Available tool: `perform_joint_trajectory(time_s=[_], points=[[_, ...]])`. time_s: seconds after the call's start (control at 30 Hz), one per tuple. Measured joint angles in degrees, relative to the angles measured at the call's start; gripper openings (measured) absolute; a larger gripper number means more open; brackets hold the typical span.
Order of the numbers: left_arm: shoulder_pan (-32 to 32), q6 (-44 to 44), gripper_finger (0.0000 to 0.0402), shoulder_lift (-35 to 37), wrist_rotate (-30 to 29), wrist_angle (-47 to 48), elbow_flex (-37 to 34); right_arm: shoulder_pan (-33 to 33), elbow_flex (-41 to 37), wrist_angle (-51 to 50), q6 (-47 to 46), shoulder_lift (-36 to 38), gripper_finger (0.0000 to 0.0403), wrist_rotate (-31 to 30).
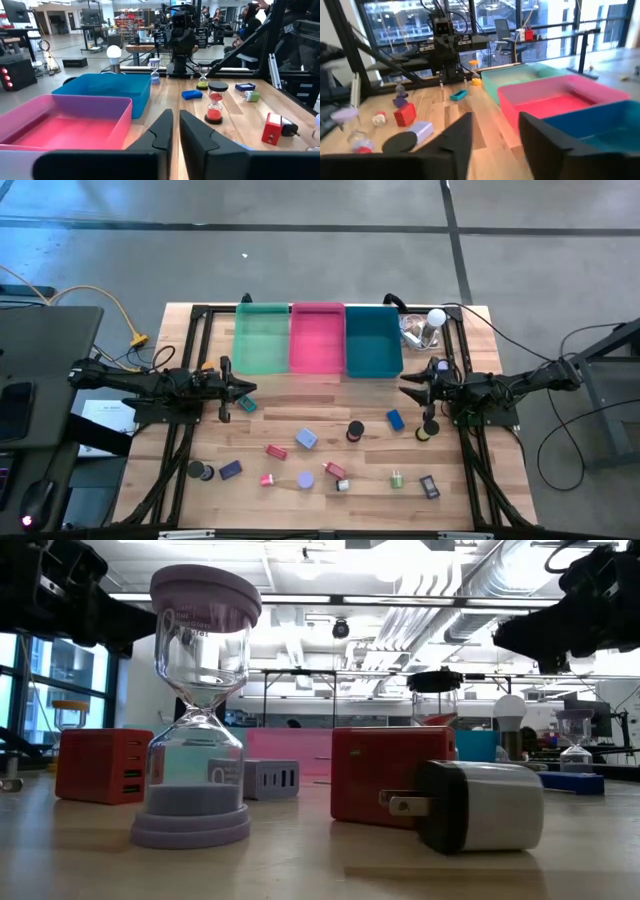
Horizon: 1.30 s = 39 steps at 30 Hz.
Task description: Pick & Place Office items
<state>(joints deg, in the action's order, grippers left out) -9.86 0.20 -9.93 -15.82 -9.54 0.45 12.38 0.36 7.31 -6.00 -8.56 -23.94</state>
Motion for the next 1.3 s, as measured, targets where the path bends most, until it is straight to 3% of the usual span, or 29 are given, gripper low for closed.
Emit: perform_joint_trajectory(time_s=[0.17, 0.3, 0.4, 0.53, 0.73, 1.0, 1.17, 1.3], points=[[0.01, 0.43, 0.0097, 0.00, -0.02, -0.07, 0.00, 0.00, 0.00, 0.22, 4.95, 0.00, 0.0245, 0.02], [0.01, 0.45, 0.0152, 0.00, -0.02, -2.71, 0.00, 0.00, 0.18, 0.07, 5.86, 0.00, 0.0281, -0.09], [0.01, 2.62, 0.0178, 0.02, -0.06, -6.06, 0.00, 0.00, 1.62, -1.04, 6.26, -1.07, 0.0290, -0.08], [0.01, 7.49, 0.0186, 0.02, -0.06, -9.00, 0.00, 0.00, 5.94, -2.85, 5.66, -4.14, 0.0287, -0.13], [0.01, 8.80, 0.0186, 0.02, -0.08, -9.16, 0.00, -0.02, 17.31, -18.29, -1.47, -12.17, 0.0286, -6.28], [0.01, 2.18, 0.0186, 0.02, -0.06, -8.73, 0.00, -2.02, 34.15, -54.00, -29.56, -23.06, 0.0286, -14.57], [0.01, -2.67, 0.0186, 0.02, -0.06, -8.68, 0.00, -5.90, 40.21, -70.71, -51.05, -26.37, 0.0286, -14.28], [0.01, -4.51, 0.0186, 0.02, -0.04, -8.68, 0.00, -9.68, 41.33, -78.66, -59.82, -27.33, 0.0286, -10.66]])
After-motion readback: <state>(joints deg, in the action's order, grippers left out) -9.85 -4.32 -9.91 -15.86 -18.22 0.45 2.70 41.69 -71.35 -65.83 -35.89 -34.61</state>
